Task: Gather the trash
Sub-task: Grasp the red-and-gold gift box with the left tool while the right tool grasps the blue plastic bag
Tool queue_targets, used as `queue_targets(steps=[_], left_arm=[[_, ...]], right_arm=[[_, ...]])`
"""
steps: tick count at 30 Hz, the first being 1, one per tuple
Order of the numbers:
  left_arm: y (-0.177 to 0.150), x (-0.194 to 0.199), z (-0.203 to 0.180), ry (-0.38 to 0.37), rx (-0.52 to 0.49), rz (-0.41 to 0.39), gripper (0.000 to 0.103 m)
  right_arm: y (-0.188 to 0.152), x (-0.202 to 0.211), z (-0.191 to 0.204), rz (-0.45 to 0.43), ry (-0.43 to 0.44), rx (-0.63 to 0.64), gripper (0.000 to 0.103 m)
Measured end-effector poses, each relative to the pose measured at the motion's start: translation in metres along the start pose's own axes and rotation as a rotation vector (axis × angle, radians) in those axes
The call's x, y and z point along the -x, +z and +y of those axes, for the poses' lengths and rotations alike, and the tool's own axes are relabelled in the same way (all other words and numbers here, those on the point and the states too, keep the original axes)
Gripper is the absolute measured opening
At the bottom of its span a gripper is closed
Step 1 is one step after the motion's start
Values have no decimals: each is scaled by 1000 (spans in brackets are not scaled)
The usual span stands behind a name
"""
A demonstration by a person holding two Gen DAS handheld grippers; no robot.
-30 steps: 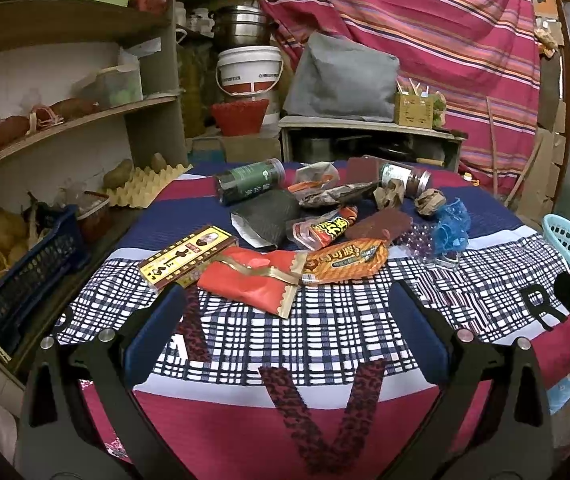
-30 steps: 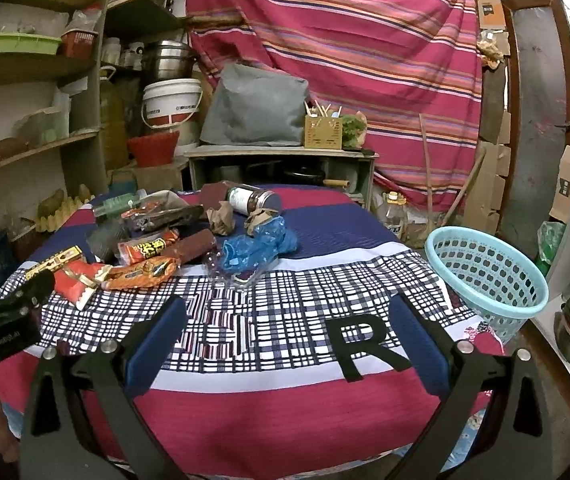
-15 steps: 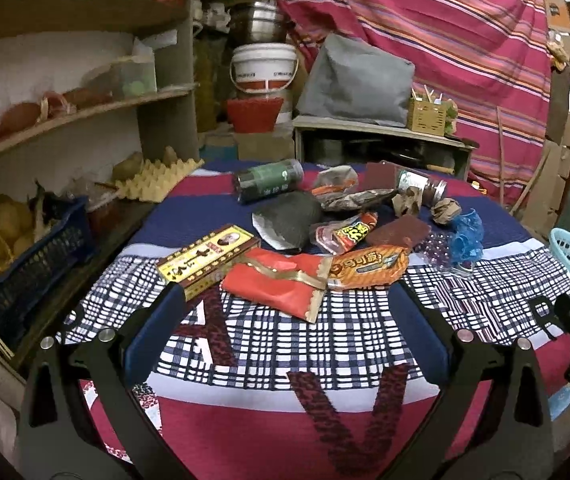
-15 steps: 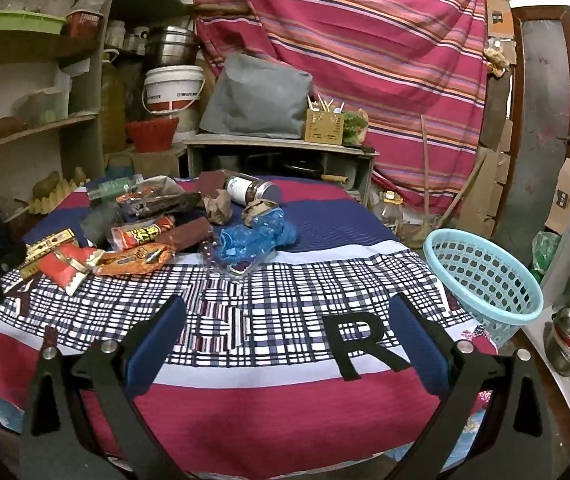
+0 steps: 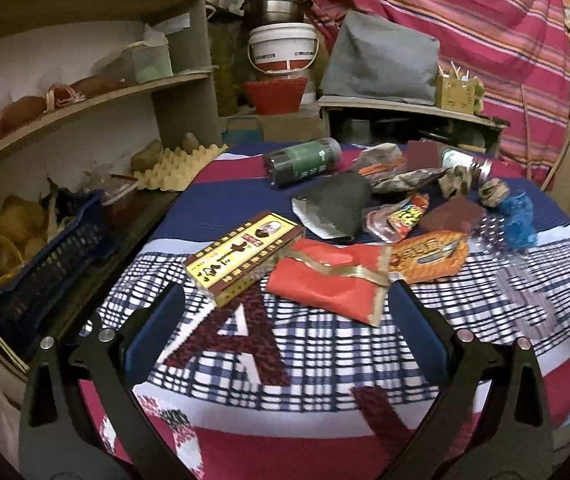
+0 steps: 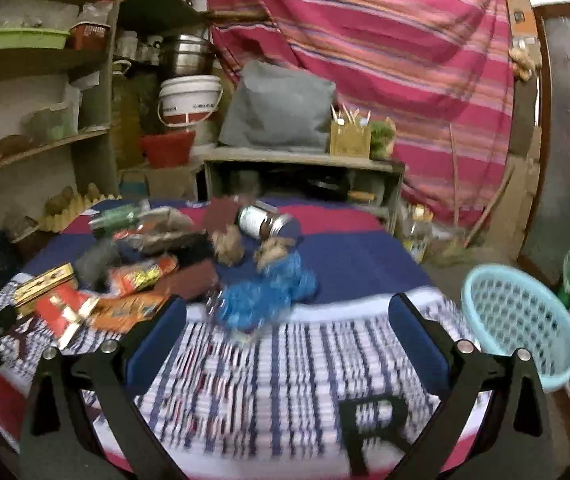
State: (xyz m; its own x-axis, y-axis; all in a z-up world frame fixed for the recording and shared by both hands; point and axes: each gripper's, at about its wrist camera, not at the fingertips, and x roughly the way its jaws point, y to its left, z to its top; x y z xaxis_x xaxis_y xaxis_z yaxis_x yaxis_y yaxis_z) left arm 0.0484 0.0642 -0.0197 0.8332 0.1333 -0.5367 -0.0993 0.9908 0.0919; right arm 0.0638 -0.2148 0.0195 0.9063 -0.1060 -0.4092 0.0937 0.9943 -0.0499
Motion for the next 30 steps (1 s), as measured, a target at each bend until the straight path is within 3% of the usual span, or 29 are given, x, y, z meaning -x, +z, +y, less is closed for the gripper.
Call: queue_targets(steps=[2, 6, 10, 18, 21, 25, 28, 30], left_arm=[[-2, -8, 4, 8, -3, 13, 98], [1, -21, 7, -59, 54, 49, 98], [0, -34, -14, -37, -19, 51, 98], [8, -59, -53, -84, -88, 104, 98], [9, -65, -56, -111, -109, 128, 82], [10, -79, -45, -180, -54, 190, 62], [10, -85, -39, -194, -45, 203, 57], [10, -85, -37, -211, -48, 203, 47]], right_arm=[[17, -21, 2, 41, -19, 23, 99], [37, -41, -2, 6, -15, -12, 99], [24, -59, -4, 66, 2, -20, 99], [10, -74, -16, 138, 33, -62, 99], [6, -78, -19, 160, 44, -70, 99], [1, -79, -18, 173, 39, -47, 99], [-2, -78, -17, 183, 41, -39, 99], [-5, -76, -17, 188, 46, -40, 99]])
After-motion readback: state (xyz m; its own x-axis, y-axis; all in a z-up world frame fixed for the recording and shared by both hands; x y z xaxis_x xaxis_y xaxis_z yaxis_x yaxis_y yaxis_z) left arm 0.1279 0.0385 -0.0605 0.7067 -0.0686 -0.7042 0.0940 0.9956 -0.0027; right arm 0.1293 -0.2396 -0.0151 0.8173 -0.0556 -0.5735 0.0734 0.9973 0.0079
